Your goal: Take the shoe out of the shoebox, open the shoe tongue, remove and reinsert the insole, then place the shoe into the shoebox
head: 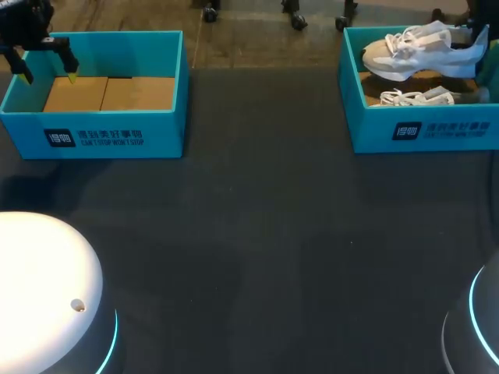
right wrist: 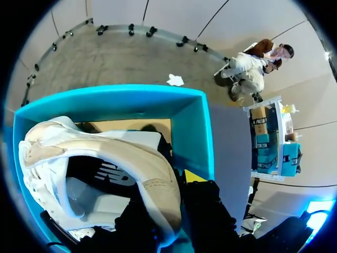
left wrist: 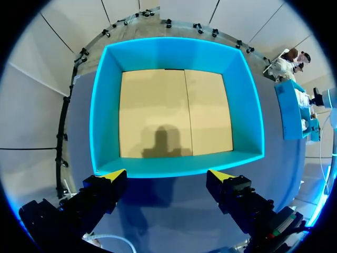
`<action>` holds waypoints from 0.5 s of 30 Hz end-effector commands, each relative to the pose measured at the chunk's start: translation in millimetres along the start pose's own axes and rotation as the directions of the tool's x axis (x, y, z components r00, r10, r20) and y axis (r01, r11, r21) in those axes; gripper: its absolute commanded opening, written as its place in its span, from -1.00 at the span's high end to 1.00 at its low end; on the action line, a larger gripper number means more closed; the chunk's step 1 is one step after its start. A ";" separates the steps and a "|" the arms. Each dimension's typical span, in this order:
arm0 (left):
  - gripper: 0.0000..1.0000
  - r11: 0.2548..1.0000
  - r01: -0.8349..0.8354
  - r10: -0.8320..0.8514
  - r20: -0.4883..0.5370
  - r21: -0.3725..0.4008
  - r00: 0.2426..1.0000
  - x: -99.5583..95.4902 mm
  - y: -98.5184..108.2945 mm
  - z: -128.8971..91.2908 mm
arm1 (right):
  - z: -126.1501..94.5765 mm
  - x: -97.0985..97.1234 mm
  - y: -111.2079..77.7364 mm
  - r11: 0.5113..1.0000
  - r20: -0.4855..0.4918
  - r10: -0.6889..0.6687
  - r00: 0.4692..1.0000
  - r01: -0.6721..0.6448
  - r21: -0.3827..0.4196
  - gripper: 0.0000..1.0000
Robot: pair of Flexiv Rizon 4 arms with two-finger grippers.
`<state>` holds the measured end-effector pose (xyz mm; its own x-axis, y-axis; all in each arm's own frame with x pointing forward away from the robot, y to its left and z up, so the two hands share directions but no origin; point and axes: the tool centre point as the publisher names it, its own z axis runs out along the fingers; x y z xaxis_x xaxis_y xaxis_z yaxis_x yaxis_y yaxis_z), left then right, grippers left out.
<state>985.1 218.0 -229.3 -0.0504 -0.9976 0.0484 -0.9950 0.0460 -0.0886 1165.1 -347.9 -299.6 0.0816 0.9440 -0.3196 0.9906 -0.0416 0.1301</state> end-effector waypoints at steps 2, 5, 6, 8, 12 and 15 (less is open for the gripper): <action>-1.00 1.000 0.000 0.000 0.002 0.001 1.000 0.1 0.1 0.2 | 12.9 5.6 0.0 1.000 -0.007 0.004 1.000 -0.004 0.016 1.00; -1.00 1.000 0.000 0.000 0.002 0.001 1.000 0.1 0.1 0.2 | 16.5 9.5 -1.9 1.000 -0.004 0.003 1.000 -0.003 0.027 1.00; -1.00 1.000 0.000 0.000 0.002 0.001 1.000 0.1 0.1 0.2 | 18.2 10.4 -2.4 1.000 -0.005 0.002 1.000 -0.002 0.030 1.00; -1.00 1.000 0.000 0.000 0.002 0.001 1.000 0.1 0.1 0.2 | 21.5 11.4 -3.4 0.999 -0.011 0.002 1.000 -0.002 0.032 1.00; -1.00 1.000 0.000 0.000 0.002 0.001 1.000 0.1 0.1 0.2 | 27.2 12.9 -4.6 0.999 -0.034 0.002 0.999 -0.001 0.032 1.00; -1.00 1.000 0.000 0.000 0.002 0.001 1.000 0.1 0.1 0.2 | 30.4 15.1 -5.8 1.000 -0.048 0.000 0.999 0.002 0.030 1.00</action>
<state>985.1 218.0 -229.3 -0.0504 -0.9976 0.0483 -0.9950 0.0460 -0.0886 1159.5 -340.3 -329.5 0.0789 0.9564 -0.2813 0.9931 -0.0507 0.1062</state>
